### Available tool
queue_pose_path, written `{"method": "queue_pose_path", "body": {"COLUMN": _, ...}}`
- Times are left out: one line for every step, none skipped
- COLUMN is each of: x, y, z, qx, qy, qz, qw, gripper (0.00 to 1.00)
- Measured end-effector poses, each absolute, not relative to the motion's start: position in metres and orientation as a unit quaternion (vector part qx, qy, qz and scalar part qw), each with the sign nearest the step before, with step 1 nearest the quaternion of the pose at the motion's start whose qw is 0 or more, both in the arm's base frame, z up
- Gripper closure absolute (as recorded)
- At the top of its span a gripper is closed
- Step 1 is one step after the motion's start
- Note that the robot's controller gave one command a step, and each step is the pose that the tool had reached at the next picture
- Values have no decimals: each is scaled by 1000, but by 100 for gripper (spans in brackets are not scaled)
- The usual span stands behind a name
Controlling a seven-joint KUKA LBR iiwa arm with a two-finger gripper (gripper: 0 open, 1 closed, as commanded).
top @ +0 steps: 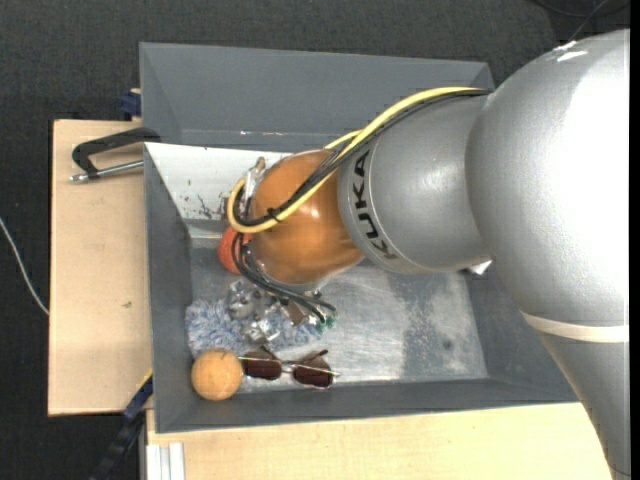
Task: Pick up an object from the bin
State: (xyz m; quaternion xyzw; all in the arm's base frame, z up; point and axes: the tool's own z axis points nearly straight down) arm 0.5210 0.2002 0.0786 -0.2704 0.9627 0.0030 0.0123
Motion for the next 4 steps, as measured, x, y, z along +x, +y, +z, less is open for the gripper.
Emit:
{"method": "queue_pose_path", "body": {"x": 521, "y": 200, "z": 79, "qx": -271, "qy": 963, "qz": 3, "qw": 12, "gripper": 100}}
{"method": "queue_pose_path", "body": {"x": 521, "y": 200, "z": 79, "qx": -270, "qy": 963, "qz": 3, "qw": 12, "gripper": 100}}
{"method": "queue_pose_path", "body": {"x": 521, "y": 200, "z": 79, "qx": -270, "qy": 963, "qz": 3, "qw": 12, "gripper": 100}}
{"method": "queue_pose_path", "body": {"x": 521, "y": 200, "z": 79, "qx": -270, "qy": 963, "qz": 3, "qw": 12, "gripper": 100}}
